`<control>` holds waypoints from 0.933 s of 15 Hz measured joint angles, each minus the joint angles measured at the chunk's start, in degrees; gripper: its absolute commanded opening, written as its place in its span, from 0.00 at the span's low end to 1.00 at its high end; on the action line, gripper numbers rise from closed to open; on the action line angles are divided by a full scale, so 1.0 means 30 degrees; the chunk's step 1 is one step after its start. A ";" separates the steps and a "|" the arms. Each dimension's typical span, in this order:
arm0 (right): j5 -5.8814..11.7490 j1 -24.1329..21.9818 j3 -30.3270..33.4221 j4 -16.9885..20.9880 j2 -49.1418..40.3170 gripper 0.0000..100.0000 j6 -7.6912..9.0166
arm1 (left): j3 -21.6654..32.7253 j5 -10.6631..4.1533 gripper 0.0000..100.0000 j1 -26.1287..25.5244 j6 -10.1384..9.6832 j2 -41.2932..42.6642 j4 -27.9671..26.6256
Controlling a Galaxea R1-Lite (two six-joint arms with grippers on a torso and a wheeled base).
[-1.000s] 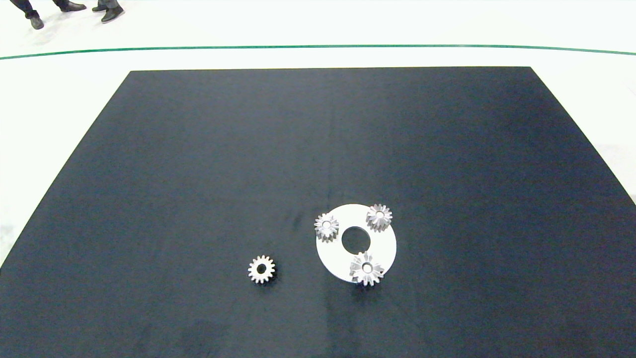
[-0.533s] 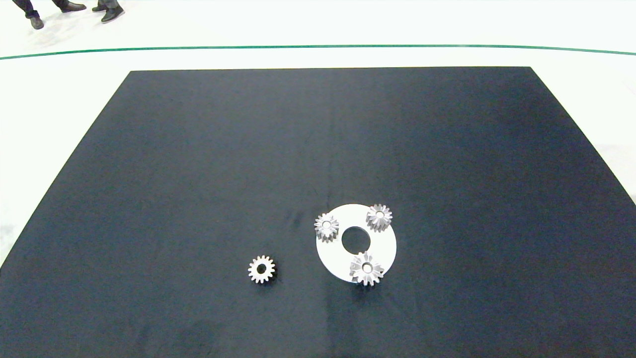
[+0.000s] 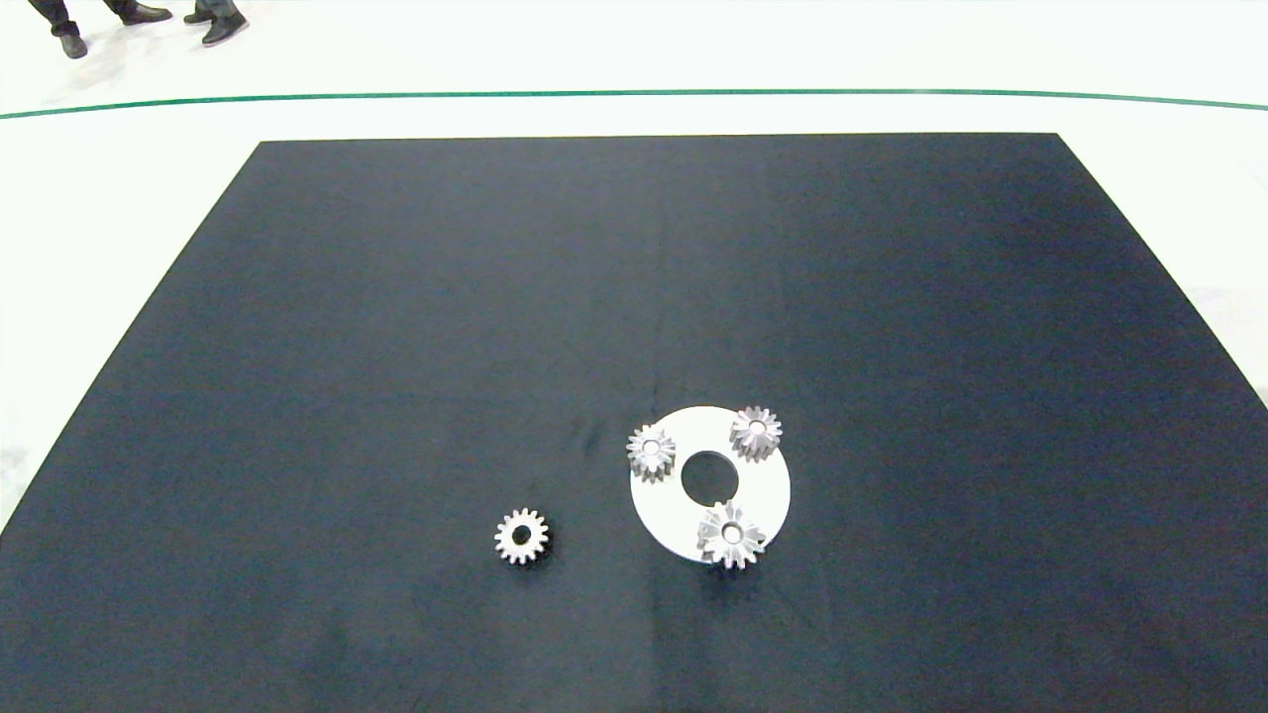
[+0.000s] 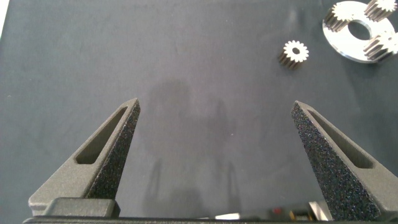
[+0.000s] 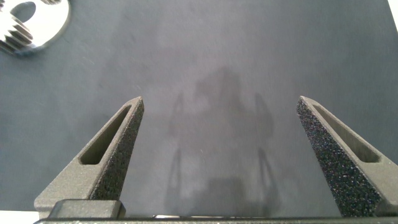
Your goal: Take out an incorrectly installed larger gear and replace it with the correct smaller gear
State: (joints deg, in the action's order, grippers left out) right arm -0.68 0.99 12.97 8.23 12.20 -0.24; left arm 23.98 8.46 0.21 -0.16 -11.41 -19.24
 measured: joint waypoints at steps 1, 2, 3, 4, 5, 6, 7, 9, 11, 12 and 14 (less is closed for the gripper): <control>-0.0167 0.0232 0.1057 0.0232 0.1268 1.00 0.0081 | 0.1304 0.0008 1.00 0.0000 0.0037 -0.1365 -0.0561; -0.0329 0.0589 0.2430 0.0390 0.2759 1.00 0.0252 | 0.2625 0.0008 1.00 0.0004 0.0098 -0.2828 -0.0955; -0.0443 0.1036 0.3925 0.0471 0.4210 1.00 0.0467 | 0.4015 0.0008 1.00 0.0012 0.0187 -0.4527 -0.1304; -0.0532 0.1634 0.5498 0.0561 0.5689 1.00 0.0740 | 0.5392 0.0008 1.00 0.0020 0.0252 -0.6217 -0.1690; -0.0553 0.2499 0.7058 0.0638 0.7123 1.00 0.1199 | 0.7164 0.0008 1.00 0.0012 0.0325 -0.7875 -0.2304; -0.0496 0.3547 0.8233 0.0748 0.8416 1.00 0.1731 | 0.9021 0.0000 1.00 -0.0008 0.0366 -0.9391 -0.3279; -0.0297 0.4592 0.9180 0.0939 0.9557 1.00 0.2467 | 1.0878 0.0000 1.00 -0.0069 0.0402 -1.0711 -0.4527; -0.0037 0.5421 1.0061 0.1333 1.1053 1.00 0.3791 | 1.4157 -0.0138 1.00 -0.0406 0.0463 -1.3276 -0.6835; -0.0020 0.5750 1.0504 0.1369 1.2138 1.00 0.4169 | 1.6283 -0.1556 1.00 -0.0654 0.0484 -1.5315 -0.8009; -0.0045 0.6083 1.0614 0.1345 1.2690 1.00 0.4332 | 1.6823 -0.2645 1.00 -0.0727 0.0492 -1.5957 -0.8168; -0.0154 0.7404 1.0752 0.1231 1.4243 1.00 0.4498 | 1.7587 -0.2930 1.00 -0.1024 0.0236 -1.6600 -0.8436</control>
State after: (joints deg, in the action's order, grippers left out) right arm -1.15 23.20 45.23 11.92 54.93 13.25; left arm 76.74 -0.33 -2.86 0.55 -61.21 -44.54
